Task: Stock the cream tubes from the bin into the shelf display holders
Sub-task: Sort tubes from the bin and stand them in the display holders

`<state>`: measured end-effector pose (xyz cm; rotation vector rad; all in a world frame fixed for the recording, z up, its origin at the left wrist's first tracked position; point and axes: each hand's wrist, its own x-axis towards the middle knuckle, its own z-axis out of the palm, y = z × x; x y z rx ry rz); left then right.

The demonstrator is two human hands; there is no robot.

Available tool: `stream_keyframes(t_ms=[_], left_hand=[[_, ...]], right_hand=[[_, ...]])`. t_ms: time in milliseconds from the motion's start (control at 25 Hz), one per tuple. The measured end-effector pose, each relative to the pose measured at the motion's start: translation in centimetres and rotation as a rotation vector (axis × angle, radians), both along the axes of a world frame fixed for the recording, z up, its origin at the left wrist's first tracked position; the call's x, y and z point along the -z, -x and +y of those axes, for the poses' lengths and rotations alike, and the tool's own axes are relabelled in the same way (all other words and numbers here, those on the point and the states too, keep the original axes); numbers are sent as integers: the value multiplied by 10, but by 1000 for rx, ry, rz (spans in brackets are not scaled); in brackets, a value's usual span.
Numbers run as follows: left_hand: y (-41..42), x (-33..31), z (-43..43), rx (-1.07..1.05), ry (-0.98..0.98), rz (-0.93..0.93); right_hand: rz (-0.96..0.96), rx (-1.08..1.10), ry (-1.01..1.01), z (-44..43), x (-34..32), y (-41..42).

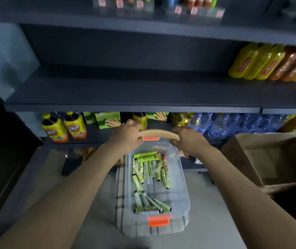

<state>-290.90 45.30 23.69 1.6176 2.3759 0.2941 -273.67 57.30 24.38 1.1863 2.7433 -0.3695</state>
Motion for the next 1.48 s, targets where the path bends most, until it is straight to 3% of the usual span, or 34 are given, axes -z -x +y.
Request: stream_keyframes(t_ms=[240, 600, 880, 1080, 1240, 1480], left_hand=[[-21, 107, 3, -38, 184, -137], [-63, 259, 7, -343, 416, -469], [-71, 352, 11, -761, 342, -711], [-74, 408, 15, -991, 235, -815], [-74, 423, 19, -1147, 87, -939], [-65, 425, 33, -1225, -4, -1004]], right_hand=[[-115, -15, 222, -1, 117, -16], [-285, -40, 586, 12, 286, -33], [-330, 145, 812, -1, 383, -37], [-319, 316, 846, -12, 438, -34], [-305, 305, 811, -17, 448, -30], [-43, 618, 962, 2, 432, -18]])
